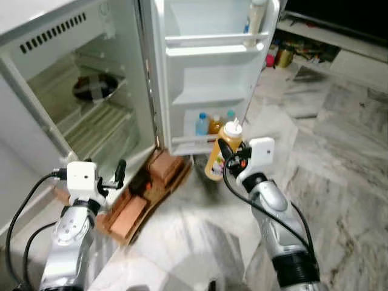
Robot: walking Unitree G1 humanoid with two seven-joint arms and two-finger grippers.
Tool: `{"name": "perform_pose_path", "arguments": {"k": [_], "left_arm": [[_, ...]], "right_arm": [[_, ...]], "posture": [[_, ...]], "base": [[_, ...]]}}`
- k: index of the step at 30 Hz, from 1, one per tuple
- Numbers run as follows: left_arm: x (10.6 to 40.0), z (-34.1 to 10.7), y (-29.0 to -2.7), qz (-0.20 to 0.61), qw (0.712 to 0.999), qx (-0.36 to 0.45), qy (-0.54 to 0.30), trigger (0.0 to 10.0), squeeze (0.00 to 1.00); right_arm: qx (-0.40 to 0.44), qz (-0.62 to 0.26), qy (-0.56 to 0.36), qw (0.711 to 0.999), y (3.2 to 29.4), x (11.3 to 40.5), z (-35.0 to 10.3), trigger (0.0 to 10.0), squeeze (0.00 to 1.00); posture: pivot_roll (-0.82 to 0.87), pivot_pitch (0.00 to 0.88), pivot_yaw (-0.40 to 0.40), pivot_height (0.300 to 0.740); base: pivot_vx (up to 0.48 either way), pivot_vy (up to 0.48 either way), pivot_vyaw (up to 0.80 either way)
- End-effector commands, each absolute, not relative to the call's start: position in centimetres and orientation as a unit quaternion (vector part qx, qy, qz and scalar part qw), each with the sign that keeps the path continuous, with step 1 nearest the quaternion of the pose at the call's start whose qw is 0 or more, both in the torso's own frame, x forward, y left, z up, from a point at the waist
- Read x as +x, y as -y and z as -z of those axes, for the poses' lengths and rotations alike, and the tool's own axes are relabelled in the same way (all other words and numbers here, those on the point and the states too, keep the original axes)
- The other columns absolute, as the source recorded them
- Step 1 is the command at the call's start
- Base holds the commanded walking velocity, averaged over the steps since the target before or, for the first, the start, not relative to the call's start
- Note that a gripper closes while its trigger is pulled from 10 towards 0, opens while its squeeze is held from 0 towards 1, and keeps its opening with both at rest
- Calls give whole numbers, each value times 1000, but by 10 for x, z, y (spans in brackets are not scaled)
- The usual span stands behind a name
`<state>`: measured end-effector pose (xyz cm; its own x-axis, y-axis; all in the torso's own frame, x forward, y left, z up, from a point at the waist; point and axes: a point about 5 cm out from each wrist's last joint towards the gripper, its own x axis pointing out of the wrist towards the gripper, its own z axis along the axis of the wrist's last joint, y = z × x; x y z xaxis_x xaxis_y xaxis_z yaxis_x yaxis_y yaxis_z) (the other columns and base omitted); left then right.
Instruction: Restocking fridge
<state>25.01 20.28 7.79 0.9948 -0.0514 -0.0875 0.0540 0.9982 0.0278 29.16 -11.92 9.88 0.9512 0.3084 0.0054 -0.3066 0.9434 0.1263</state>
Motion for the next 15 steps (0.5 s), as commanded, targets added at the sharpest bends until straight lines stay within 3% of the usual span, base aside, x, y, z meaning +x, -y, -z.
{"name": "perform_pose_path", "arguments": {"k": [1, 15], "left_arm": [[252, -79, -194, 43, 998, 13, -40, 10000, 0], [254, -80, -191, 47, 998, 13, -38, 10000, 0]], "right_arm": [[58, -141, -7, 988, 131, 291, -98, 10000, 0], [54, -152, -2, 987, 127, 291, -99, 10000, 0]], "posture": [[5, 43, -39, 740], [5, 51, -37, 740]], "base": [[409, 0, 0], [408, 0, 0]]}}
